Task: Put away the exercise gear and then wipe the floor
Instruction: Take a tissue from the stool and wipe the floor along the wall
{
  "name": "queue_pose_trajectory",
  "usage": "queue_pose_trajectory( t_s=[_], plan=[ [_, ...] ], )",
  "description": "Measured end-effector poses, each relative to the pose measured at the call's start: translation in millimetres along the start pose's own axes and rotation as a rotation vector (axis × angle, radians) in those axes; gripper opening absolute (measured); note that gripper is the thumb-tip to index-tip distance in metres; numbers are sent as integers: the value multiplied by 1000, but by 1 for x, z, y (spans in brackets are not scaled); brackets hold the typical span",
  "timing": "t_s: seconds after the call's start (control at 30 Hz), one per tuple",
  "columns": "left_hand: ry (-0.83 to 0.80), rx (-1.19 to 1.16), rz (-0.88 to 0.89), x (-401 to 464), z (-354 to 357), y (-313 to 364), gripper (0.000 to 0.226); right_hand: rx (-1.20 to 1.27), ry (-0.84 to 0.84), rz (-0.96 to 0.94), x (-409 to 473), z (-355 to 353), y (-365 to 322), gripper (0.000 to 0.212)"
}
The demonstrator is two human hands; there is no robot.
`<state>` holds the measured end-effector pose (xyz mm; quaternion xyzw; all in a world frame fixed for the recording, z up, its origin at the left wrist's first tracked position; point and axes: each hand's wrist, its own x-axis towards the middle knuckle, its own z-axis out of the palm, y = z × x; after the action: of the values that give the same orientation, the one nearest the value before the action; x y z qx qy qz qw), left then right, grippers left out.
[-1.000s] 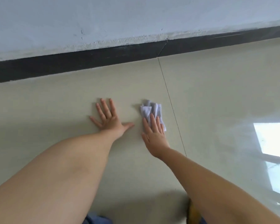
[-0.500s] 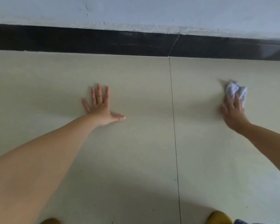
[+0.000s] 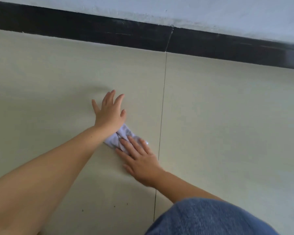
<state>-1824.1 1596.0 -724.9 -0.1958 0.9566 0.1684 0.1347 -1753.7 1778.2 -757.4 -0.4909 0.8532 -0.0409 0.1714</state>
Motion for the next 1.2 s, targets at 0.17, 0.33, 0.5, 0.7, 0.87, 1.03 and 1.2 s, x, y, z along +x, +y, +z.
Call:
queue_pose_trajectory(
  t_s=[0.17, 0.33, 0.5, 0.7, 0.87, 1.03, 1.2],
  plan=[
    [-118, 20, 16, -14, 13, -2, 56, 25, 125, 447, -79, -2, 93, 53],
    [-175, 20, 27, -12, 7, -4, 58, 391, 254, 1462, -144, -23, 158, 57],
    [-220, 95, 2, -12, 1, 4, 61, 325, 128, 1137, -82, -17, 68, 59],
    [-256, 110, 14, -4, -4, 3, 60, 46, -52, 149, -59, 6, -23, 57],
    [-213, 125, 0, 0, -6, 9, 52, -42, -48, 249, -146, 19, 47, 57],
    [-116, 144, -4, -10, 4, 27, 51, 488, 262, 1356, -243, -15, 139, 57],
    [-94, 105, 100, -15, 18, 71, 58, 324, 296, 1370, -151, -10, 89, 63]
  ],
)
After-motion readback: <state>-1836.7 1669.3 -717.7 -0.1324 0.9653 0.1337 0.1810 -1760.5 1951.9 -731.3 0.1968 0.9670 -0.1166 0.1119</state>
